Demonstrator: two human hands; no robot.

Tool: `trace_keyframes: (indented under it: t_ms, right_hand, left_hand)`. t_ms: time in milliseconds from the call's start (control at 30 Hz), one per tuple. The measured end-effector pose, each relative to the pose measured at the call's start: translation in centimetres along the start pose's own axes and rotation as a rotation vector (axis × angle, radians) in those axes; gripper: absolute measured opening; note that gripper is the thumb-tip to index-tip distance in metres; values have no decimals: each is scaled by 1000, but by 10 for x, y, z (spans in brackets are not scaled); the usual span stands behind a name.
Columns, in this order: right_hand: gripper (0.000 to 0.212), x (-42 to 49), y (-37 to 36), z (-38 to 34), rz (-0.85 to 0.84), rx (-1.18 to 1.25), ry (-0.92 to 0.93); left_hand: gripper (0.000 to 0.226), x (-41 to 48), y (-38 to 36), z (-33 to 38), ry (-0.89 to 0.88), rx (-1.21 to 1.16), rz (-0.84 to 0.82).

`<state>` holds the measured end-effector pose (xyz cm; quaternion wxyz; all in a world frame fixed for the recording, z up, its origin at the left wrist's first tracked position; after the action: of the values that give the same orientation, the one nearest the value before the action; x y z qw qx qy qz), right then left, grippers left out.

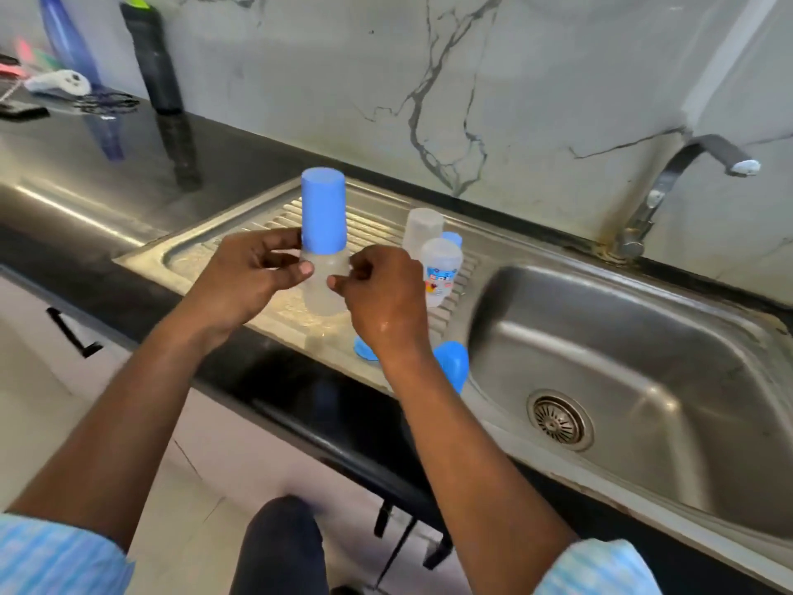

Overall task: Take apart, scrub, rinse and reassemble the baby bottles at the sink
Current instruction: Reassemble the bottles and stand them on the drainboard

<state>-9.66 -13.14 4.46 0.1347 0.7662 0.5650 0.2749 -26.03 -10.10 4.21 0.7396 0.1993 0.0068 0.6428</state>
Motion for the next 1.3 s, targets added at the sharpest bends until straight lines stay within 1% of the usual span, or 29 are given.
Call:
trace_keyframes:
  t_ms: [67, 200, 333, 433, 567, 667, 700, 733, 800, 867, 900, 967, 1000, 1033, 1100, 1200, 1300]
  right_hand:
    - [26, 0, -21, 7, -25, -35, -37]
    - [28, -5, -39, 17, -33, -60, -83]
    - [28, -6, -41, 19, -1, -75, -99]
    - [30, -8, -39, 18, -7, -87, -83]
    - [32, -12, -38, 18, -28, -86, -71]
    - [33, -15, -37, 18, -35, -87, -67]
    - [33, -16, -37, 18, -34, -86, -63]
    - [33, -16, -35, 17, -34, -85, -62]
    - [33, -18, -29, 17, -22, -76, -62]
    - [32, -20, -21, 15, -5, -62, -58]
    - [30, -21, -14, 13, 12, -54, -51]
    - [27, -22, 2, 12, 56, -18, -45]
    - [25, -23, 12, 12, 81, 8, -46]
    - [24, -24, 22, 13, 105, 33, -47]
    - [21, -24, 45, 17, 152, 70, -54]
    - [19, -20, 79, 34, 229, 63, -66]
    - [18, -13, 102, 54, 259, 70, -103]
  left_hand:
    - [36, -2, 7, -17, 29, 16, -1]
    - [46, -5, 6, -34, 61, 18, -40]
    - [38, -4, 1, -35, 52, 11, -46]
    - [39, -4, 2, -38, 60, -2, -26]
    - [45, -9, 5, -45, 112, -22, 0]
    - [58, -10, 6, -48, 143, -61, 16]
    - [63, -10, 8, -49, 150, -67, 49]
    - [66, -9, 12, -47, 139, -44, 115]
    - [67, -18, 23, -34, 70, 71, 330]
    - [57, -38, 27, -5, -73, 192, 511]
    - [52, -48, 22, 12, -185, 236, 546]
    - [46, -63, 2, 39, -407, 298, 517]
    - [40, -67, -10, 46, -477, 312, 477]
    - [34, -68, -22, 49, -507, 314, 434]
    - [29, -69, -47, 52, -522, 310, 336]
    - [29, -64, -80, 54, -522, 312, 218]
    - [34, -53, -98, 49, -437, 359, 153]
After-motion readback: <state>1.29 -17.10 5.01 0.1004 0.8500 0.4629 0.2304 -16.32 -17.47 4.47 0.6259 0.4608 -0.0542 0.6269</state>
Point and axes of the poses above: each hand's wrist, its own x-axis towards the middle knuckle, its own y-axis out of the back of the hand, z = x × y, the point moved 7 cm from there along x, towards the middle knuckle
